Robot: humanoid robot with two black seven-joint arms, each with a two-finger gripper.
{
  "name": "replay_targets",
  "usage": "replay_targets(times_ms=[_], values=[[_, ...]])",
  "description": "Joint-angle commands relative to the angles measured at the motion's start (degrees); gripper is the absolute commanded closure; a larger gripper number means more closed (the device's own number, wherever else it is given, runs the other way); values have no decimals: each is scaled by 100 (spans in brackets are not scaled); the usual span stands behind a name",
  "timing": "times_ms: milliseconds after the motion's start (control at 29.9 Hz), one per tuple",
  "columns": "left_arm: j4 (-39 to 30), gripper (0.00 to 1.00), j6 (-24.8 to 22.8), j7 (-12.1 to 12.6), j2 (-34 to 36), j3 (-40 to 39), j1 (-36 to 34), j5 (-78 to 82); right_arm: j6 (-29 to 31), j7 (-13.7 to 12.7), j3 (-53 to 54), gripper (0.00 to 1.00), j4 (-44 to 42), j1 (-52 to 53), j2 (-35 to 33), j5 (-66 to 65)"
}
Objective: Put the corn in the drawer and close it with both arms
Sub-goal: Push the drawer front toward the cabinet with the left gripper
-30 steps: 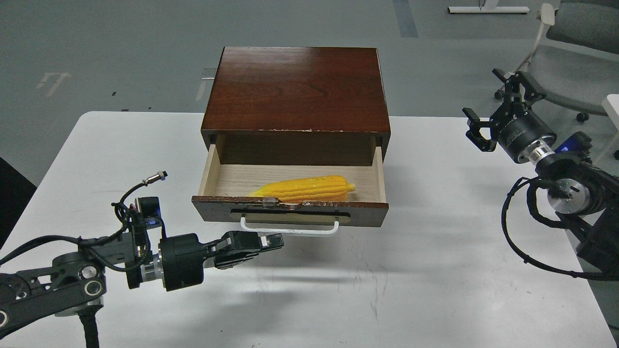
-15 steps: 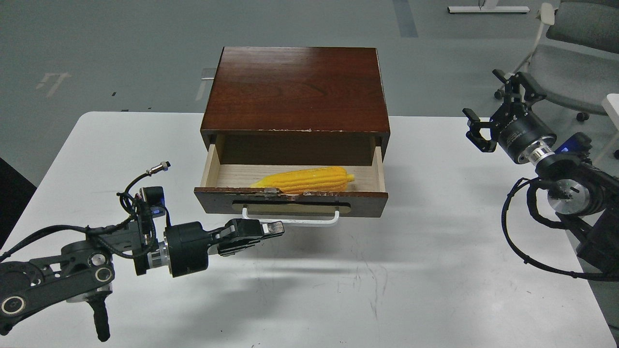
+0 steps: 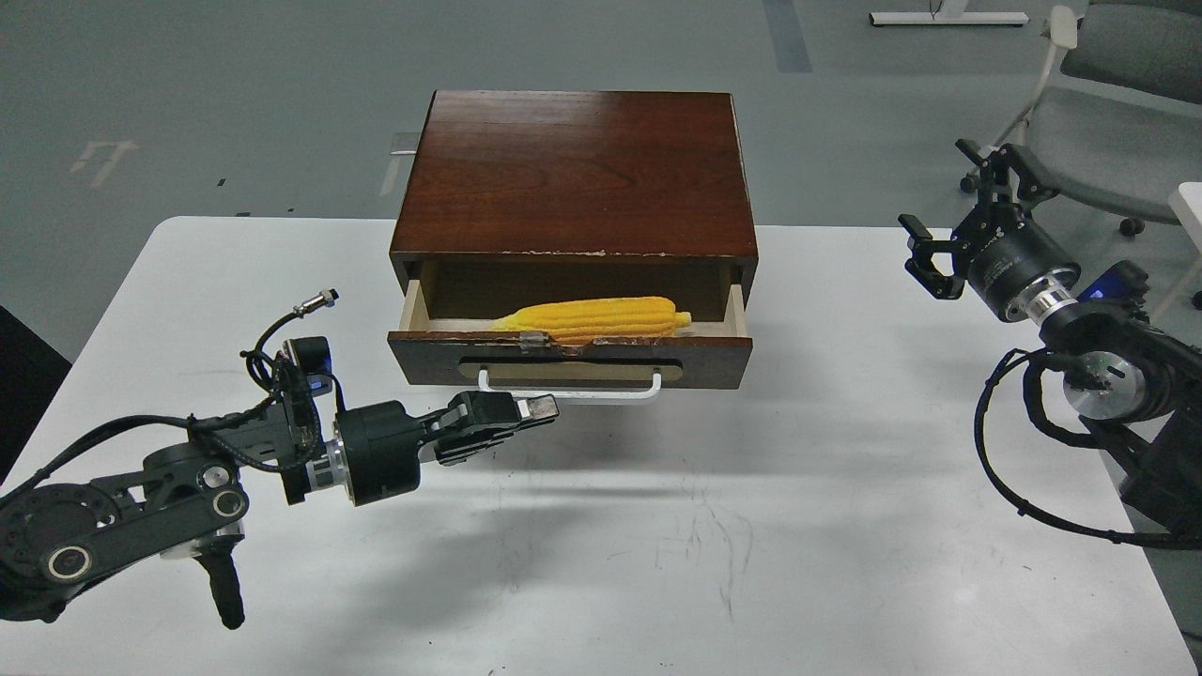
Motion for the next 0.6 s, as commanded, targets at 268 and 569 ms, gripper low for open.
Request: replay_targets(times_ms=[268,569], values=[[291,85,-12,-1,-119,-216,-31,-4,0,2,0,1,0,-1,8,0],[695,85,-20,-1,-514,-225,-101,5,0,2,0,1,9,-18,8,0]])
